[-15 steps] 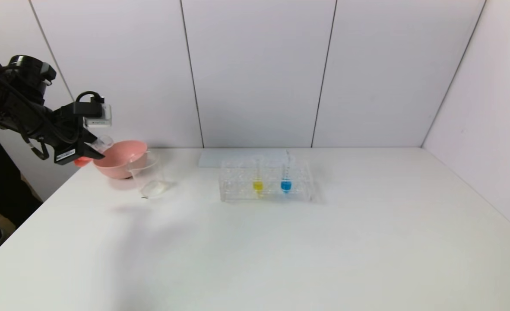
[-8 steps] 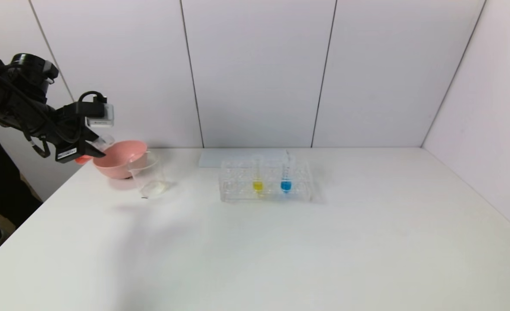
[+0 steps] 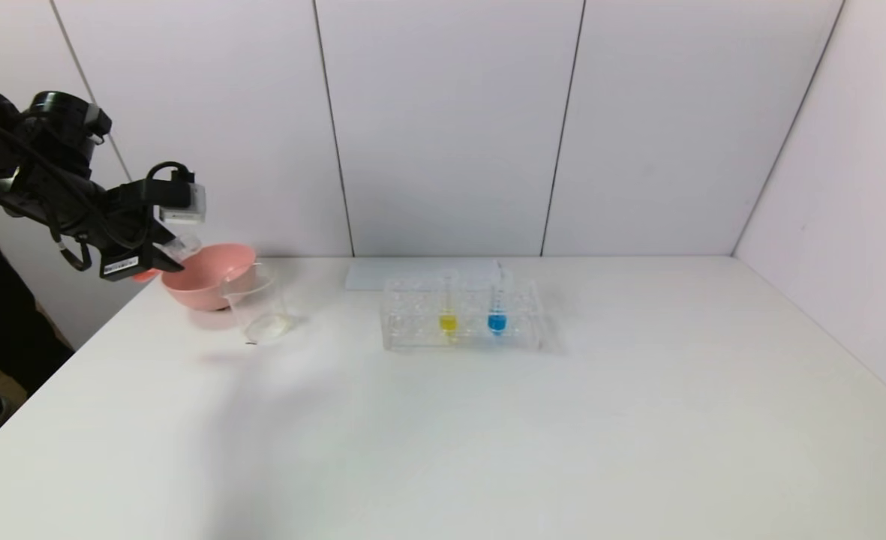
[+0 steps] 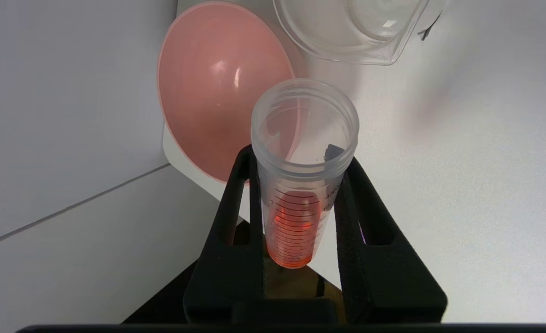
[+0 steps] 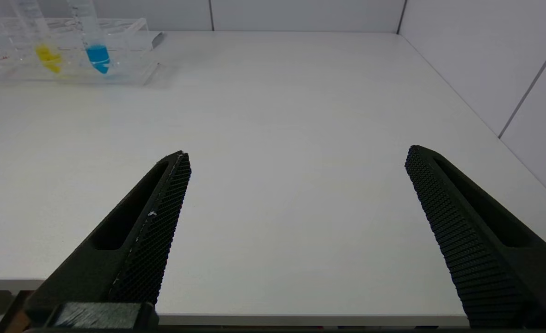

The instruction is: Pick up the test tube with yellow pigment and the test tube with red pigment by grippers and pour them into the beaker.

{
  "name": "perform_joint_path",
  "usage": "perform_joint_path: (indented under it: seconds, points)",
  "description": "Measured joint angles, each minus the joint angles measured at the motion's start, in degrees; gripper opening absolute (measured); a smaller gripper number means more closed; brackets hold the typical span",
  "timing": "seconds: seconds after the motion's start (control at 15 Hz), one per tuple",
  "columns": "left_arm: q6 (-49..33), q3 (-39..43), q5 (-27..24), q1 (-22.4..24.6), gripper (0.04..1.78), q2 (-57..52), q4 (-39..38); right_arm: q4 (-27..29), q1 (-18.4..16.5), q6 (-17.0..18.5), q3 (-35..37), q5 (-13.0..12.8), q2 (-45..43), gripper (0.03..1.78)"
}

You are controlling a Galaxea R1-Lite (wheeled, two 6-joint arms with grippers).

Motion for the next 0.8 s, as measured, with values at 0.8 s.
perform_joint_path:
  seconds: [0.8]
  points:
    - [2.45, -0.26, 7.84, -2.57, 0.45, 1.07, -1.38, 0.00, 0.00, 0.00, 0.00, -0.02, 0.00, 1.70]
